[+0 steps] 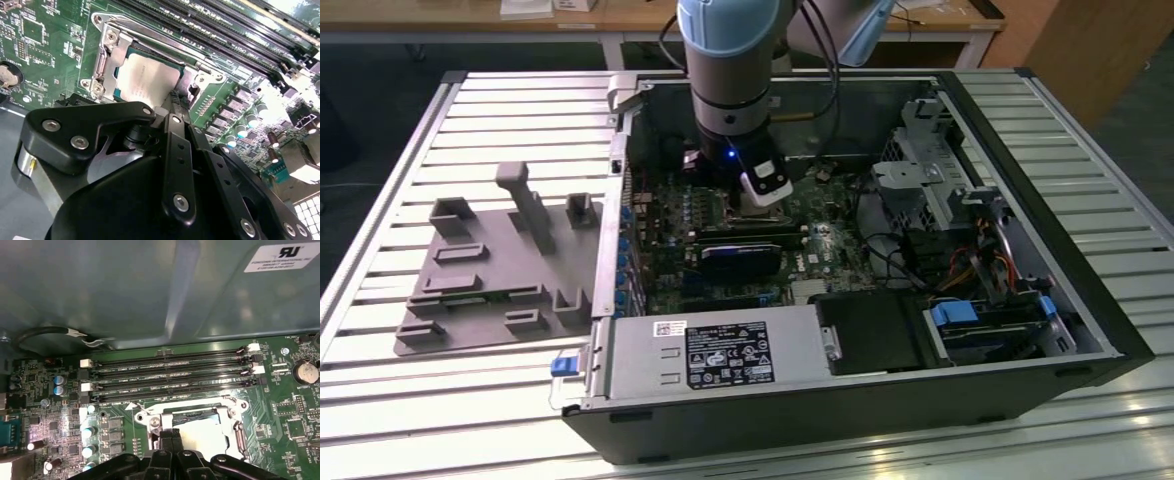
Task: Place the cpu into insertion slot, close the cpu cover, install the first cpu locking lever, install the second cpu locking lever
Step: 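Close the cpu cover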
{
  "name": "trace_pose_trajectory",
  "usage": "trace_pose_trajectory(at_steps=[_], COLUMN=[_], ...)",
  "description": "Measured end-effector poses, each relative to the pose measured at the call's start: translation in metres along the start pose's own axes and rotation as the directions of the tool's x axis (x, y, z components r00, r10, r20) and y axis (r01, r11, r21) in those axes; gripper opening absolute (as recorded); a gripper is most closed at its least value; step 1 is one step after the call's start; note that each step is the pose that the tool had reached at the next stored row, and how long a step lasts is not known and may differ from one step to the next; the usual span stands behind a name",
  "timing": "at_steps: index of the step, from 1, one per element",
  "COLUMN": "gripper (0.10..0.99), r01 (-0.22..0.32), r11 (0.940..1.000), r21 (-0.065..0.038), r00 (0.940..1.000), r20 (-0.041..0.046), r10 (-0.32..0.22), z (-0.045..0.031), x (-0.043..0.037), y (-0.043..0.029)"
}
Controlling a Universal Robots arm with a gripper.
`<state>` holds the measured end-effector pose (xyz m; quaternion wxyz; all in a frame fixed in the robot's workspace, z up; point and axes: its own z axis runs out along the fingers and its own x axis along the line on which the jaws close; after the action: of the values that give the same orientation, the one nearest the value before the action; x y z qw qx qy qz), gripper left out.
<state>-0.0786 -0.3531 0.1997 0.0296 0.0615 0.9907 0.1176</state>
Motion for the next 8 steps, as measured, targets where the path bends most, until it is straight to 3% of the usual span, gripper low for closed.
trace_pose_trajectory(at_steps=[8], gripper=[0.102], r01=[0.001], r11=[1.0], r21=[-0.001], r00=[1.0], r20=[0.0034], r10=[-0.001], z=[0.0025], x=[0.0015], y=[-0.0015])
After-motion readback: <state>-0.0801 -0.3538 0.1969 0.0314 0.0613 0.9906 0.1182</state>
